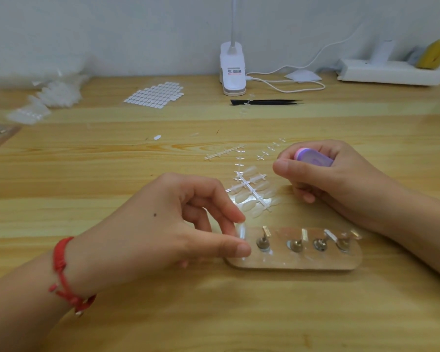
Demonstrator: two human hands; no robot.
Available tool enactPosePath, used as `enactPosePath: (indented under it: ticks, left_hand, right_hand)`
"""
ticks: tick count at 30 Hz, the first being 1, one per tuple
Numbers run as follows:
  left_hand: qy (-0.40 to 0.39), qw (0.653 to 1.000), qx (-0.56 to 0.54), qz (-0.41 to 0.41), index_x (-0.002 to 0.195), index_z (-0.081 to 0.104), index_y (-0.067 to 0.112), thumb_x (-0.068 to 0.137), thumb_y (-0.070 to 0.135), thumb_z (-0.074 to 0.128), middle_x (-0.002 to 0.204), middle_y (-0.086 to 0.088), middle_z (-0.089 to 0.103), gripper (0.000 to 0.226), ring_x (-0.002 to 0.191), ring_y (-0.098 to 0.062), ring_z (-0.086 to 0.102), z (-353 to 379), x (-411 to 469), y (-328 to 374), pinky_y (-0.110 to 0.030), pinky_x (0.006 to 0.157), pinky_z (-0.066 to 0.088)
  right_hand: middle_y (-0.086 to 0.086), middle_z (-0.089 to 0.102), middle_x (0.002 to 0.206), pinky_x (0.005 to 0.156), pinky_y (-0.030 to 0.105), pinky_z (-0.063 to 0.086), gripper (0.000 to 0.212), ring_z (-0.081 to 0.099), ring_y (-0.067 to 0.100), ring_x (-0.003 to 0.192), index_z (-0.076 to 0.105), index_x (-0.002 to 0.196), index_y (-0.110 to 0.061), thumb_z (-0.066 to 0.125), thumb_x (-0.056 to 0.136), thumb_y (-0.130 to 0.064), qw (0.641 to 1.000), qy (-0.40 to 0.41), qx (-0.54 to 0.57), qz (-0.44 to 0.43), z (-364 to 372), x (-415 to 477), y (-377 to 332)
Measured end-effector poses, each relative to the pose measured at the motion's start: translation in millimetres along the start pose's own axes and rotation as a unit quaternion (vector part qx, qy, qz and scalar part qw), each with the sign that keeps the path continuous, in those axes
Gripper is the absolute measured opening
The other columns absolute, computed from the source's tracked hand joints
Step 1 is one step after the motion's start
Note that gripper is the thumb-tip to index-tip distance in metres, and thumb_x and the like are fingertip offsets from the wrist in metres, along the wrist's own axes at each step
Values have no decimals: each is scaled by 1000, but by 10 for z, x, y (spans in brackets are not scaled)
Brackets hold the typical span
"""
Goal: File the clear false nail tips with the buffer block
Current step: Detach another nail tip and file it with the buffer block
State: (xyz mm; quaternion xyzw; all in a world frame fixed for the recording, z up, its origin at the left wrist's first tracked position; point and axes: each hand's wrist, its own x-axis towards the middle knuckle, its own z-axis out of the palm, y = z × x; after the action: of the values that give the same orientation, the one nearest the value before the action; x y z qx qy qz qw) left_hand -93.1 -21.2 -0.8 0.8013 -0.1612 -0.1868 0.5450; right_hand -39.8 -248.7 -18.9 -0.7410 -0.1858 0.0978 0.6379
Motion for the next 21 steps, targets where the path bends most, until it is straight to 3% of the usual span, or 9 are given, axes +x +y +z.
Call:
enactPosePath:
  ticks: [21]
  left_hand:
    - [-10,1000,-9,-18,78,70,26,52,34,86,68,2,70,32,44,-5,51,7,3,7,-18,36,38]
  right_hand:
    - [-12,54,57,46,15,39,24,41,8,47,71,65,-24,77,62,-47,1000,3,3,3,-2,8,12]
